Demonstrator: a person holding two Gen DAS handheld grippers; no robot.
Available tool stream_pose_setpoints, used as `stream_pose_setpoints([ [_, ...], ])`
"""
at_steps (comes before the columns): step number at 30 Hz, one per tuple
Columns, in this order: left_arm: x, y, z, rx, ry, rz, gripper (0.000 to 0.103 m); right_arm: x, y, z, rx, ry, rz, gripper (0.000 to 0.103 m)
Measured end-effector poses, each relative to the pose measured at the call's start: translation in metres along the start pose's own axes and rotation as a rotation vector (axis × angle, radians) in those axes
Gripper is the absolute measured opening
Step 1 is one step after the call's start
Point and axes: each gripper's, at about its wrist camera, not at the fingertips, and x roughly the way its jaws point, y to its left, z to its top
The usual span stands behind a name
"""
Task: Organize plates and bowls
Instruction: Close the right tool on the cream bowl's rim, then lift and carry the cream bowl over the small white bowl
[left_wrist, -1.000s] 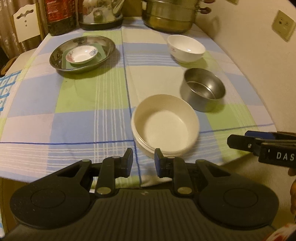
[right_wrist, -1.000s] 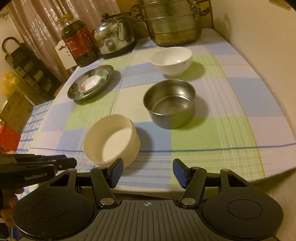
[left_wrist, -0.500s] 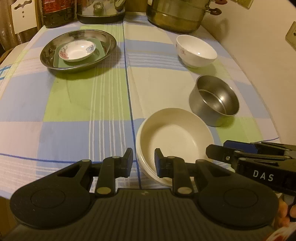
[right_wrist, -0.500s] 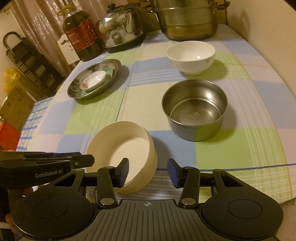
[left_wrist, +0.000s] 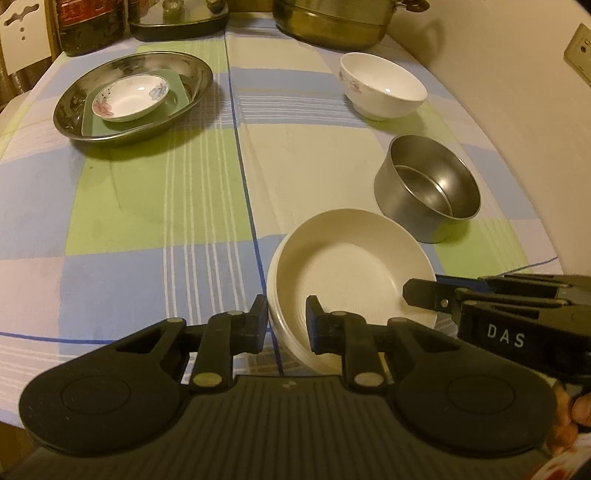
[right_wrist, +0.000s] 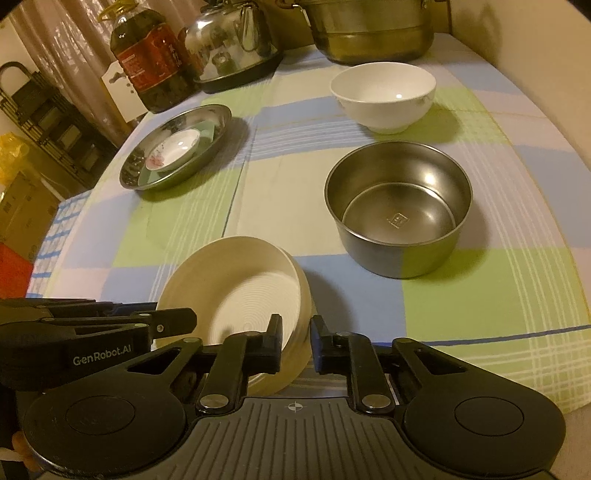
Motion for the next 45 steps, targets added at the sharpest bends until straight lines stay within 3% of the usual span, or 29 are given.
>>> stream_pose_setpoints([
  [19, -0.025, 0.011, 0.024, 0.026, -0.07, 0.01, 0.018, -0.01, 0.02, 0.027, -0.012, -0.038, 0.021, 0.016],
  [30, -0.032, 0.001, 0.082, 0.084, -0.158, -0.017, 0.018, -0.025, 0.014, 0.079, -0.005, -0.115, 0.011, 0.016],
  [45, 0.0, -0.052, 0.175, 0.204, -0.216, -0.091, 0.018, -0.04, -0.043, 0.154, 0.109, -0.196, -0.066, 0.016],
])
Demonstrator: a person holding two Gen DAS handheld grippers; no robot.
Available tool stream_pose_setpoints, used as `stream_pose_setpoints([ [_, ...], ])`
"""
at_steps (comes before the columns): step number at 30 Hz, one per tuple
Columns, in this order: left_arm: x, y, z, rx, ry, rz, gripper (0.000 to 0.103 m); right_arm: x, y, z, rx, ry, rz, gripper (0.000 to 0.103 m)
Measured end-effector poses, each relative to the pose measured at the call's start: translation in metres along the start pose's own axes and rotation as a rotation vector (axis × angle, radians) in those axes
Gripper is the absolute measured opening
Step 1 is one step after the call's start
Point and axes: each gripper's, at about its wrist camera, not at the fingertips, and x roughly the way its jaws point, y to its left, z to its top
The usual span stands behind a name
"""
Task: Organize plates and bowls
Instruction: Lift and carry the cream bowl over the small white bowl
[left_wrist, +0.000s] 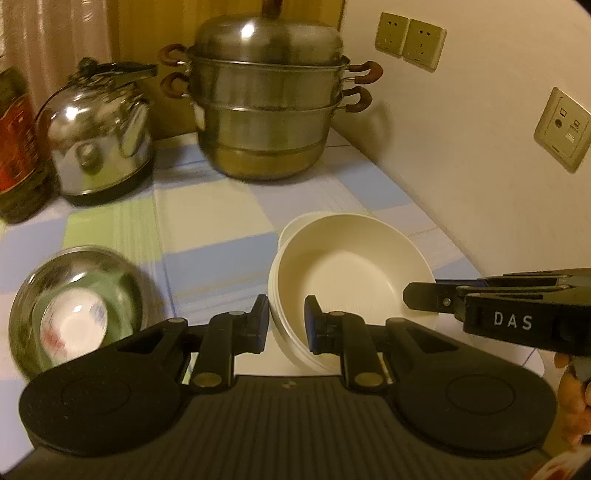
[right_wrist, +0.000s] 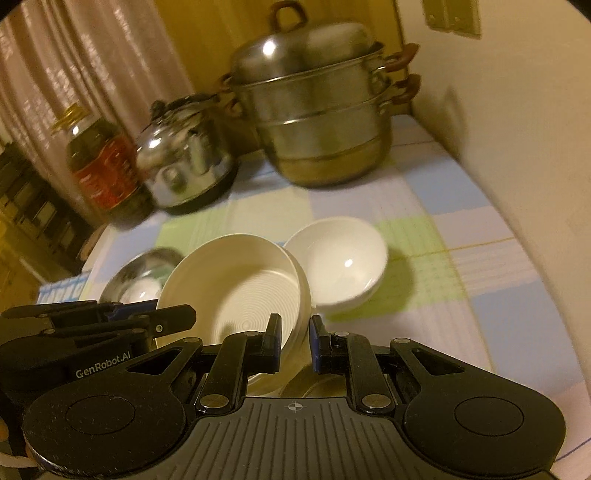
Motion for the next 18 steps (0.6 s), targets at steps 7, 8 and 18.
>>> stream_pose_setpoints([
  [7, 0.034, -0.003, 0.033, 0.022, -0.003, -0.015, 0.018, 0.018, -0.02, 0.032, 0.046, -0.004, -0.024, 0.016],
  [8, 0.038, -0.003, 0.037, 0.024, -0.003, -0.016, 0.018, 0.021, -0.022, 0.036, 0.05, -0.004, -0.028, 0.016],
  [18, 0.086, -0.004, 0.062, 0.022, 0.023, -0.033, 0.018, 0.055, -0.047, 0.061, 0.077, 0.009, -0.06, 0.016],
])
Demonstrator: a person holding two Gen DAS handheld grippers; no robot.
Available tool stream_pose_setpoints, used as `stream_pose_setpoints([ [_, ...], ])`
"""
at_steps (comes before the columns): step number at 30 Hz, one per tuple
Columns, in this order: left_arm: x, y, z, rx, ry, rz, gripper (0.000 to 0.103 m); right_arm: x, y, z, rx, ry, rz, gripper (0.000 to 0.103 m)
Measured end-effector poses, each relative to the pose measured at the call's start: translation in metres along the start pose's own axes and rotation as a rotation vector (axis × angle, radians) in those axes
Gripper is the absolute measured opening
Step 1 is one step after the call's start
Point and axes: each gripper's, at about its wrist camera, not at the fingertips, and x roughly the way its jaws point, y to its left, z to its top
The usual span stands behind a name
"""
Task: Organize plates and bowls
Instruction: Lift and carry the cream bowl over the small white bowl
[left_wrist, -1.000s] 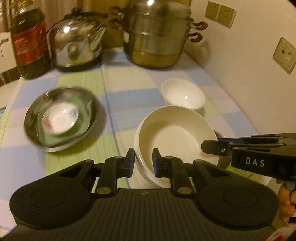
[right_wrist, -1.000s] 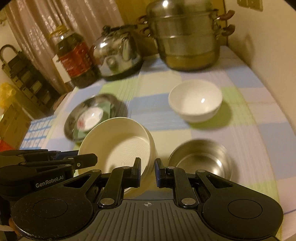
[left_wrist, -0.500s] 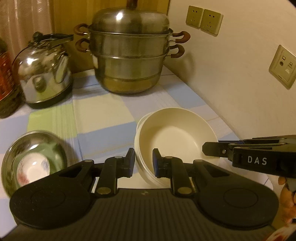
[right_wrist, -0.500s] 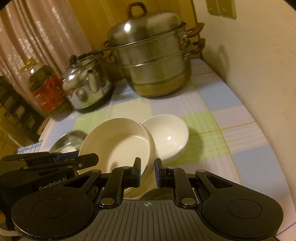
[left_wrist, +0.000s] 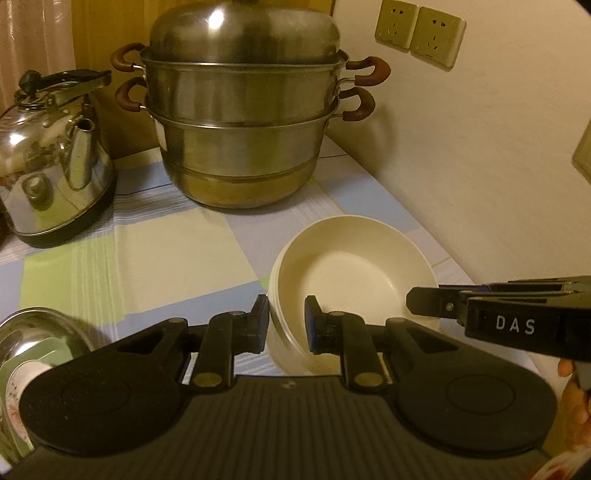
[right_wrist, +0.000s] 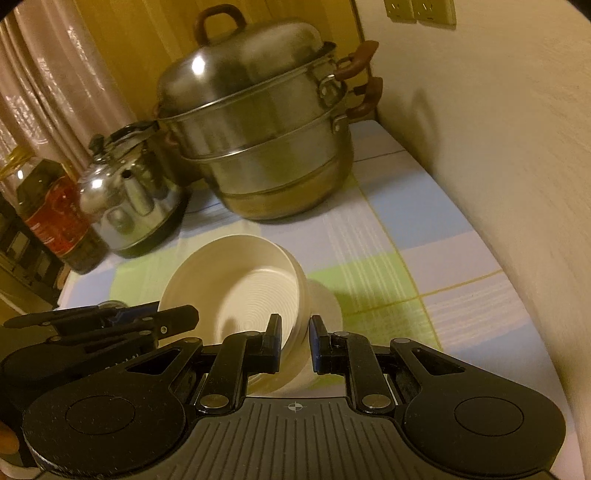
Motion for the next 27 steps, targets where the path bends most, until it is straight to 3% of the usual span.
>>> stream_pose_setpoints([
  [9, 0.032, 0.005, 0.0, -0.006, 0.058, -0.005, 0.018, 0.028, -0.015, 0.001, 0.028, 0.049, -0.005, 0.016],
  [27, 0.049, 0.009, -0.003, -0.005, 0.107, -0.011, 0.018, 0.046, -0.024, -0.002, 0.071, 0.107, 0.004, 0.016],
])
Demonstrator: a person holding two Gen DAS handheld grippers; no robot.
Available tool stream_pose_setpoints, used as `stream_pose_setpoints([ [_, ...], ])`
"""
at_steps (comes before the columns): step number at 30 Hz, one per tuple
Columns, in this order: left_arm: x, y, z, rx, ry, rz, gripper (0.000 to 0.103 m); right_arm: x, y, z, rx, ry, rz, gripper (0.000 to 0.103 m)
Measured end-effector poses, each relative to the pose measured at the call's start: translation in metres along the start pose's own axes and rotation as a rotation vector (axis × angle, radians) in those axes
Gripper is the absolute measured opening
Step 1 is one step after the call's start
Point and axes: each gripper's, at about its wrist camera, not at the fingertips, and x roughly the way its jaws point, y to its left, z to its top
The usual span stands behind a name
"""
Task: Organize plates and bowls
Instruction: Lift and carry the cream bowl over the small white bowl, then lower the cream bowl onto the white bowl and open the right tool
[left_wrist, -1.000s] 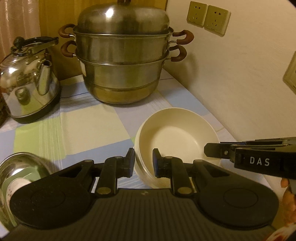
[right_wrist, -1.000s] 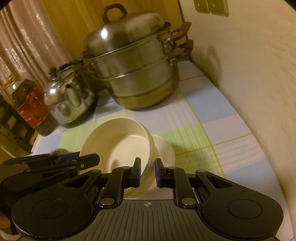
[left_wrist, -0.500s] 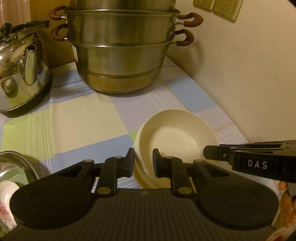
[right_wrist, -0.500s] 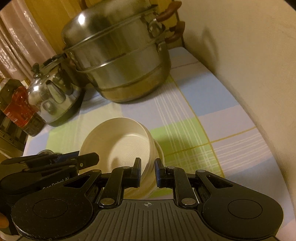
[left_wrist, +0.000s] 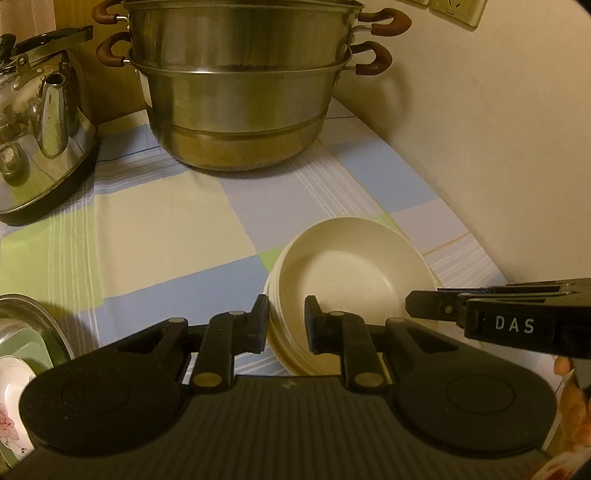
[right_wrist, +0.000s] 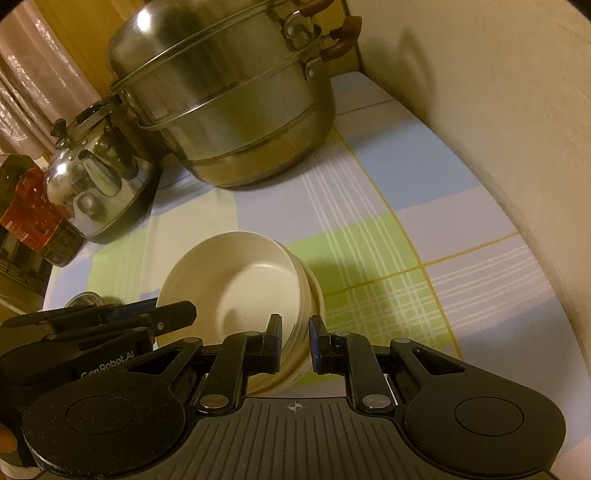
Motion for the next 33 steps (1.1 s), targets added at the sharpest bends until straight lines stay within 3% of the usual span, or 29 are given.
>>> stream_pose_setpoints([
  [7, -0.004, 0.001, 0.001, -0.012, 0.001, 0.007, 0.022, -0.003, -0.005, 0.0, 0.036, -0.004, -0.001, 0.017],
  [8, -0.006, 0.001, 0.001, -0.013, -0.005, 0.009, 0.023, -0.006, -0.006, 0.0, 0.035, -0.016, -0.004, 0.021],
  [11, -0.016, 0.002, 0.001, -0.01, -0.023, 0.021, 0.023, -0.015, -0.007, -0.002, 0.035, -0.051, -0.011, 0.047],
  [12, -0.02, 0.002, 0.001, -0.011, -0.03, 0.023, 0.023, -0.019, -0.008, -0.003, 0.037, -0.06, -0.009, 0.048],
  [21, -0.073, 0.005, -0.016, -0.012, -0.071, 0.067, 0.026, -0.067, -0.014, -0.018, 0.049, -0.135, 0.024, 0.051],
  [33, -0.154, 0.012, -0.088, -0.069, -0.091, 0.101, 0.026, -0.144, -0.018, -0.075, 0.002, -0.214, 0.076, 0.058],
])
